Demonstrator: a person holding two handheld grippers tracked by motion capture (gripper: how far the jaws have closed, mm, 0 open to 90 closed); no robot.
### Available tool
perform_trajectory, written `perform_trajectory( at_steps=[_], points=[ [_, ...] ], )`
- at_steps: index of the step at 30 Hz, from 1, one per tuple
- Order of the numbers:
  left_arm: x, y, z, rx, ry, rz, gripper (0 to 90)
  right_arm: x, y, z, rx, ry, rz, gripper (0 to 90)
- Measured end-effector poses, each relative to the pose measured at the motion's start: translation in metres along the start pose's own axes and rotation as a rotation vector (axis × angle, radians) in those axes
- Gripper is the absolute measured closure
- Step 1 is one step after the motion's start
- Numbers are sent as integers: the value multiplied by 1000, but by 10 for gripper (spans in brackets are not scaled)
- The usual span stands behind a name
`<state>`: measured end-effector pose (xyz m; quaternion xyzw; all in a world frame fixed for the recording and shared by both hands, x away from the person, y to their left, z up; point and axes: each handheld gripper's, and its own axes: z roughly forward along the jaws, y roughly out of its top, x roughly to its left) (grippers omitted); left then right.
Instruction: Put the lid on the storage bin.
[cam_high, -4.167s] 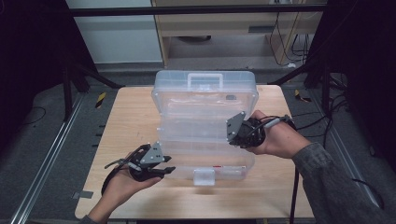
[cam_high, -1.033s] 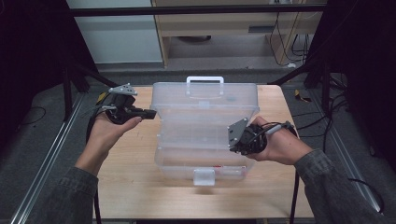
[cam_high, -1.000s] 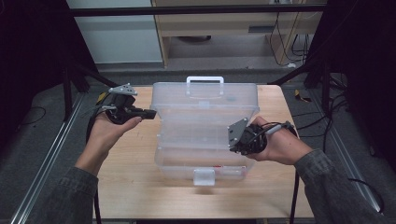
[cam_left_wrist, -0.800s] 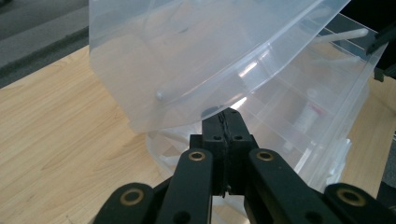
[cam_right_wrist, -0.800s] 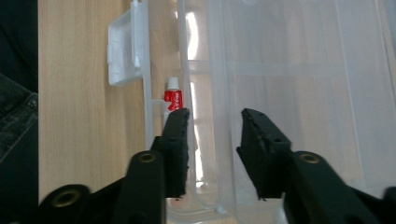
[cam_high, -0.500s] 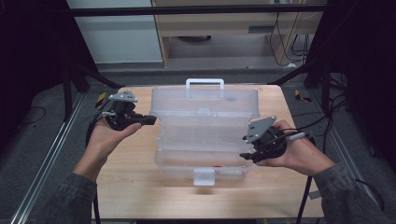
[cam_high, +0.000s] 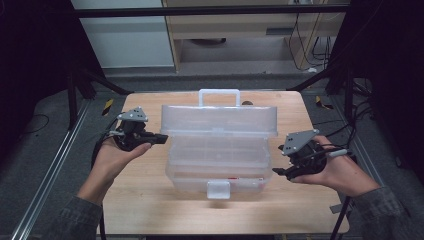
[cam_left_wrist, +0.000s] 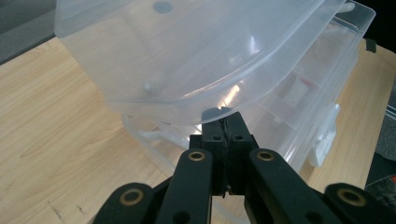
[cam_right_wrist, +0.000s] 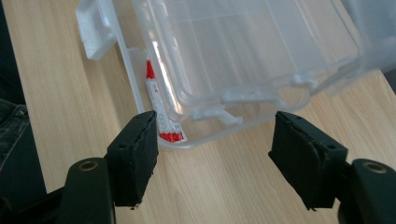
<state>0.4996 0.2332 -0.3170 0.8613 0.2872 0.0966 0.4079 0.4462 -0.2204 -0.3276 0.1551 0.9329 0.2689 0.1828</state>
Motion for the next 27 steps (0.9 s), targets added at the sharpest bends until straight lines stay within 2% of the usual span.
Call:
perform_trajectory(
  at_steps=[9,21,27],
  points=[
    [-11,-18,6,23,4,15,892,-5,-19,8,26,-18,44,283],
    [-16,-28,8,14,13,15,896,-9,-28,11,36,-30,68,290],
    [-15,-36,12,24,21,21,896,-11,-41,15,50,-39,95,291]
  ],
)
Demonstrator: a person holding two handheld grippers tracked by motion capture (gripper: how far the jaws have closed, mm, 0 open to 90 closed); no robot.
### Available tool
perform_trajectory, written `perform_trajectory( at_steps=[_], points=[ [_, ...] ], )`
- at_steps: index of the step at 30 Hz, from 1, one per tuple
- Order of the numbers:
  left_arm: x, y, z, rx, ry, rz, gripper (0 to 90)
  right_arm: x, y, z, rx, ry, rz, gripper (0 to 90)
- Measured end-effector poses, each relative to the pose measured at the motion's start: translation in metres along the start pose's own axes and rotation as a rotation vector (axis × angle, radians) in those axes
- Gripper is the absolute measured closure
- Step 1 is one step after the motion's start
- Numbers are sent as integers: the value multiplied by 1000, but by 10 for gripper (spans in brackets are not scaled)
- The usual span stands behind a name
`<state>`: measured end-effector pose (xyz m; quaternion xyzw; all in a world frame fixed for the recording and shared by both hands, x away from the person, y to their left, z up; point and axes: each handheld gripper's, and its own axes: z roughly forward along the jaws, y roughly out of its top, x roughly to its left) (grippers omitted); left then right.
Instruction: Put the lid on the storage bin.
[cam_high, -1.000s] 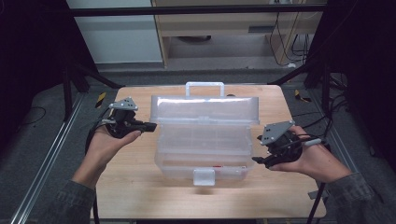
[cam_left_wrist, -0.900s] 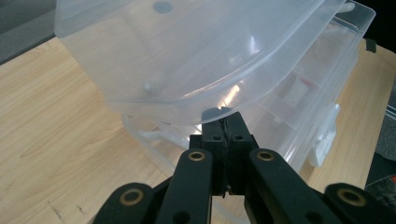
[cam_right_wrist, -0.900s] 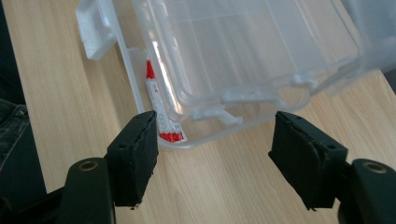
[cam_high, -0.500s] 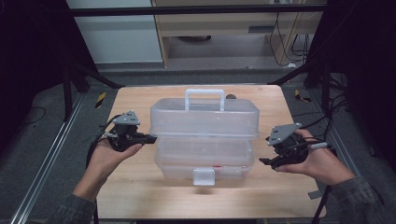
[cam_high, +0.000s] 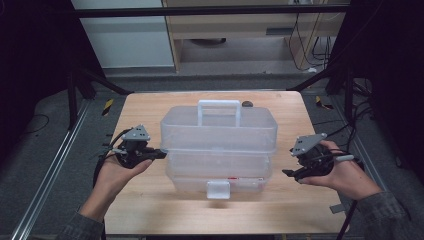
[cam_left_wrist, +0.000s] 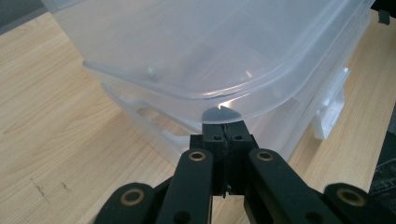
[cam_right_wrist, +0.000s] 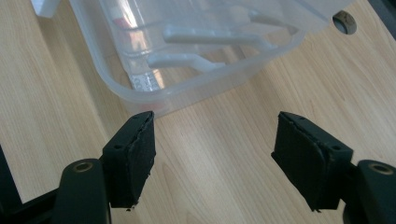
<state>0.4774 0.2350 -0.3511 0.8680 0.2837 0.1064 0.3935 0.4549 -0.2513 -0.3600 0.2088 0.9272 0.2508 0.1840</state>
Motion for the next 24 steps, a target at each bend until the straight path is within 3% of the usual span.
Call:
perform_trajectory(
  at_steps=[24],
  points=[
    [-3,-18,8,24,-5,12,899,-3,-16,12,11,-4,40,291]
  ],
)
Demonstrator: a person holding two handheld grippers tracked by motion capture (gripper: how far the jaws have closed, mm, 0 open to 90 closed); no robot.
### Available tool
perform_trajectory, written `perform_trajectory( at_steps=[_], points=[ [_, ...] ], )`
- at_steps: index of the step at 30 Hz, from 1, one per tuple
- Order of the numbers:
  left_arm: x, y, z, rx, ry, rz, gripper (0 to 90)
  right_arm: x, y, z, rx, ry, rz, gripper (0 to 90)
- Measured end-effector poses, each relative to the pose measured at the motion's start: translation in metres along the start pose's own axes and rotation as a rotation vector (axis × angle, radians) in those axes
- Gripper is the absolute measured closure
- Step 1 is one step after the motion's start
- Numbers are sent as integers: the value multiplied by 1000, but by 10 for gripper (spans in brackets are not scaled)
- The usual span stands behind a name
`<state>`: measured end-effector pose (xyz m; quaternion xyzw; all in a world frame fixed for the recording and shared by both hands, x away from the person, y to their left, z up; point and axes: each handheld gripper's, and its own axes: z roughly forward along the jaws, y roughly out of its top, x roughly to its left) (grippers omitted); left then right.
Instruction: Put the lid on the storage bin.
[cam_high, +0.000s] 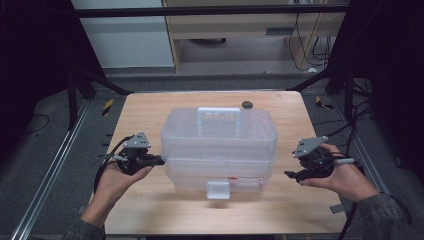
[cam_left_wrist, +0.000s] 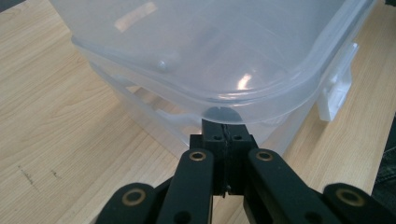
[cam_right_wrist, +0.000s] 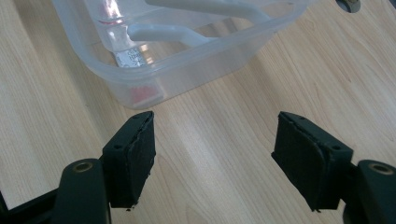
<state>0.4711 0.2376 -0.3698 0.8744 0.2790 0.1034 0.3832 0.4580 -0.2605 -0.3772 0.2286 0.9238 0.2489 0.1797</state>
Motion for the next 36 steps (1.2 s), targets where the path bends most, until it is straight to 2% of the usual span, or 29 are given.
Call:
perform_trajectory(
  at_steps=[15,25,26,28,29,30,32,33,34,35,36],
  points=[
    [-4,-11,5,22,0,11,900,-1,-5,3,-2,-3,14,290],
    [-5,-13,7,33,1,21,900,0,-5,8,-4,-11,20,284],
    [-4,-14,6,41,12,26,900,0,-5,9,-1,-17,20,280],
    [0,-16,4,78,82,38,900,-2,-4,12,2,-38,32,274],
    [0,-16,4,78,82,38,900,-2,-4,12,2,-38,32,274],
    [6,-18,1,79,119,27,900,-5,-4,14,3,-61,49,271],
    [13,-19,-2,97,166,33,900,-7,-4,16,3,-78,63,268],
    [13,-19,-2,97,166,33,900,-7,-4,16,3,-78,63,268],
    [21,-22,-3,95,187,13,900,-11,-4,19,8,-98,75,269],
    [21,-22,-3,95,187,13,900,-11,-4,19,8,-98,75,269],
    [26,-24,-2,105,210,8,900,-13,-5,21,12,-106,86,269]
  ],
)
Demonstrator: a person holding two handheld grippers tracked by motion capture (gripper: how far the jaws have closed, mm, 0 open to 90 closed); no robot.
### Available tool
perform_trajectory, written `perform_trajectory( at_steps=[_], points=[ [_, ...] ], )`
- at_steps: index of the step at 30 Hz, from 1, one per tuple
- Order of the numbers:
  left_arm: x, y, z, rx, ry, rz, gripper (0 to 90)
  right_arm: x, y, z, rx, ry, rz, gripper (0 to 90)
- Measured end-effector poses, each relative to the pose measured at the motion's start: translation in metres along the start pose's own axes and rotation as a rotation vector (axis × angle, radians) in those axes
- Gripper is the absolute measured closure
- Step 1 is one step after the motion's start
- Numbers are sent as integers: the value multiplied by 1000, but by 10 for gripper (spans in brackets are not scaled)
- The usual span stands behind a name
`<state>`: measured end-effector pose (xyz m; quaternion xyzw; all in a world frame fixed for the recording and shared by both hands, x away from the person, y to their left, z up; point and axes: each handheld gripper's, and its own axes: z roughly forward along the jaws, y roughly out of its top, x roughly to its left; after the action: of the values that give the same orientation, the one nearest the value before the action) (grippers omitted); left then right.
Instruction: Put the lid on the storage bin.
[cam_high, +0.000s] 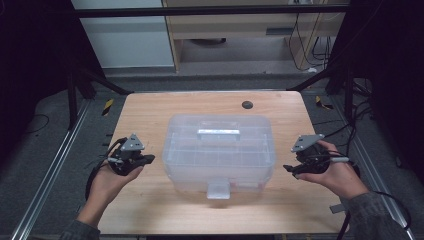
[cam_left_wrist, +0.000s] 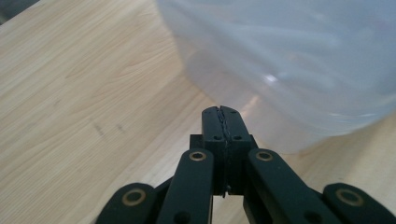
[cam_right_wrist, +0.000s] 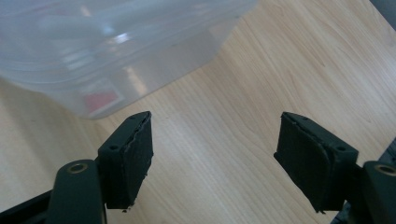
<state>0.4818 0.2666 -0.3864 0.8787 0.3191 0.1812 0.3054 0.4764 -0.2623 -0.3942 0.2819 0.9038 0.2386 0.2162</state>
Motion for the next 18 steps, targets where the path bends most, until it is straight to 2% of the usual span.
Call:
perform_trajectory(
  at_steps=[1,2,3,4,6,9,15,16,17,18],
  points=[
    [2,-1,2,6,15,-5,900,-2,0,3,5,-16,9,272],
    [10,-6,7,17,29,-22,900,-6,-2,7,12,-28,32,274],
    [10,-6,7,17,29,-22,900,-6,-2,7,12,-28,32,274],
    [17,-11,13,24,50,-44,900,-10,-4,12,19,-57,64,274],
    [20,-13,16,30,54,-54,900,-12,-5,14,20,-62,75,273],
    [28,-20,26,45,67,-80,900,-16,-8,24,19,-90,127,274],
    [38,-31,41,69,87,-116,899,-19,-15,42,29,-123,185,274],
    [40,-33,44,72,90,-122,868,-20,-17,46,24,-131,208,273],
    [41,-35,46,68,97,-126,868,-20,-17,46,24,-131,208,273],
    [42,-37,50,63,117,-130,800,-20,-19,49,20,-136,223,268]
  ],
)
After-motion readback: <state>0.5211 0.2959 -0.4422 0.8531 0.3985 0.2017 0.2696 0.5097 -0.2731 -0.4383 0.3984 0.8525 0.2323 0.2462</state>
